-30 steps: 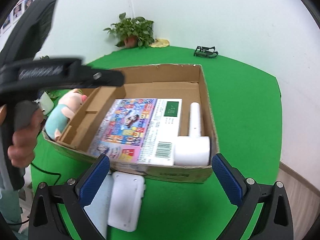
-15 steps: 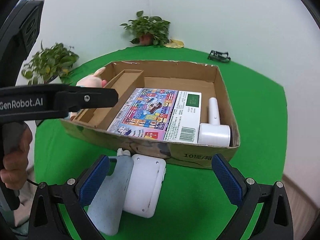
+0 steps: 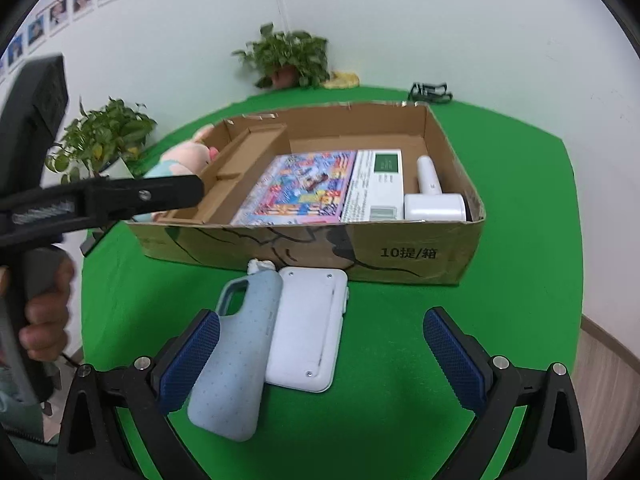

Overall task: Organize objects
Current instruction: 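Move the right gripper to the light-blue phone case and grasp it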

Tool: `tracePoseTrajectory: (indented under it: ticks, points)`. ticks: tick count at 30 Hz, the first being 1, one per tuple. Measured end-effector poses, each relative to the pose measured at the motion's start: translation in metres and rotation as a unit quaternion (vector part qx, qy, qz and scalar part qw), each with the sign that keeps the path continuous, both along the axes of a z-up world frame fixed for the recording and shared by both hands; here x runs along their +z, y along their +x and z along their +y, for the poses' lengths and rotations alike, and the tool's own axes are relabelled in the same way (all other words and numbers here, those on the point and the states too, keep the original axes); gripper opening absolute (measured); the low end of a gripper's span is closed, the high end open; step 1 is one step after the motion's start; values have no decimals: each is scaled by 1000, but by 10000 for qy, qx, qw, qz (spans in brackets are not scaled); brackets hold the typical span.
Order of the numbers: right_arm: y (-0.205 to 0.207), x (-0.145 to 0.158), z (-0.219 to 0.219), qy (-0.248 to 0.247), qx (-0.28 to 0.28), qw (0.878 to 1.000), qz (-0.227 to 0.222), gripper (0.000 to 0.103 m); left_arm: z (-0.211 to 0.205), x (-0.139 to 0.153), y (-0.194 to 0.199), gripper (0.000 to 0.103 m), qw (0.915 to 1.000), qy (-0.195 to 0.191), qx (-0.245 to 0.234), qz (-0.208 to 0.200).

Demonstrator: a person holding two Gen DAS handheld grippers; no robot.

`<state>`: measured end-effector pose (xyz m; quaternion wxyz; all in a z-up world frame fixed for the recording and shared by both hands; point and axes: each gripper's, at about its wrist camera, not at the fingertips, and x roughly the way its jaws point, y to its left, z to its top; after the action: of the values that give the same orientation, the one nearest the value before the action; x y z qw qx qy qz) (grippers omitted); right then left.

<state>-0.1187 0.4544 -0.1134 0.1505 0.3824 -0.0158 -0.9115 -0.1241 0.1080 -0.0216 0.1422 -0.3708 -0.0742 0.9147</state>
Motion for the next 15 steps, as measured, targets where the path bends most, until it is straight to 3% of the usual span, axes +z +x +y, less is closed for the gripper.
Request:
tracePoseTrajectory:
  ticks: [3, 7, 15]
  points:
    - [10, -1, -3, -19, -72, 10000, 5, 103, -8, -9, 13, 81, 9997, 41, 26, 242]
    - [17, -8, -11, -10, -64, 9997, -230, 103, -10, -22, 25, 81, 9993, -239, -265, 134]
    - [24, -33, -36, -42, 242, 9966, -781, 102, -2, -62, 29, 81, 9939, -203, -566, -923]
